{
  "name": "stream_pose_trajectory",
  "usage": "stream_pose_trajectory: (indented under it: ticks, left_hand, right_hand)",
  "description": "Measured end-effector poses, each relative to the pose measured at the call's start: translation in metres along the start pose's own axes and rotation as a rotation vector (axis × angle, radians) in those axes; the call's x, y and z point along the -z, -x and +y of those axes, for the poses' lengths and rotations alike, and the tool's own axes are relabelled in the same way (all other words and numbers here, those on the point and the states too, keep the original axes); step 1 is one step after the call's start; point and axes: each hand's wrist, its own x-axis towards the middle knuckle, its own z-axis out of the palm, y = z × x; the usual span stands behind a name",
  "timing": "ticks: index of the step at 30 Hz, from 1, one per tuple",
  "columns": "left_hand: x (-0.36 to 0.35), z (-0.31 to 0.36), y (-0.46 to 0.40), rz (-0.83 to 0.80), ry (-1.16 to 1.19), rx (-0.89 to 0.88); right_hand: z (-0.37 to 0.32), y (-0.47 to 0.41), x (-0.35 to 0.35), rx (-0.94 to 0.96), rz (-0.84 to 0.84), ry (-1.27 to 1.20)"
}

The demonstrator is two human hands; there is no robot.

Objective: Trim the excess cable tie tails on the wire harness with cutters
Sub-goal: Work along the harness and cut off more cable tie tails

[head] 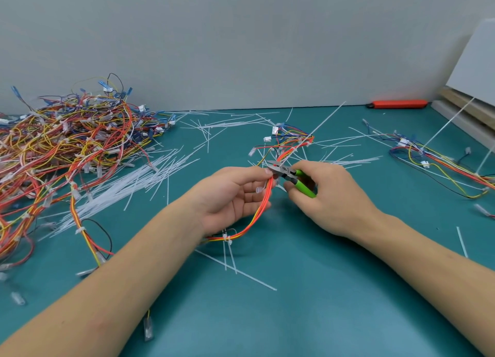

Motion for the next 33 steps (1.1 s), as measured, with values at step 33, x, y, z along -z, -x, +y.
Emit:
stream_pose_trajectory:
  ticks: [33]
  left_hand:
    - [-0.0013,-0.0009,-0.0009,0.002,-0.099,-0.126]
  right_hand:
    - [0.0002,0.0003,-0.003,-0.019,0.004,0.013]
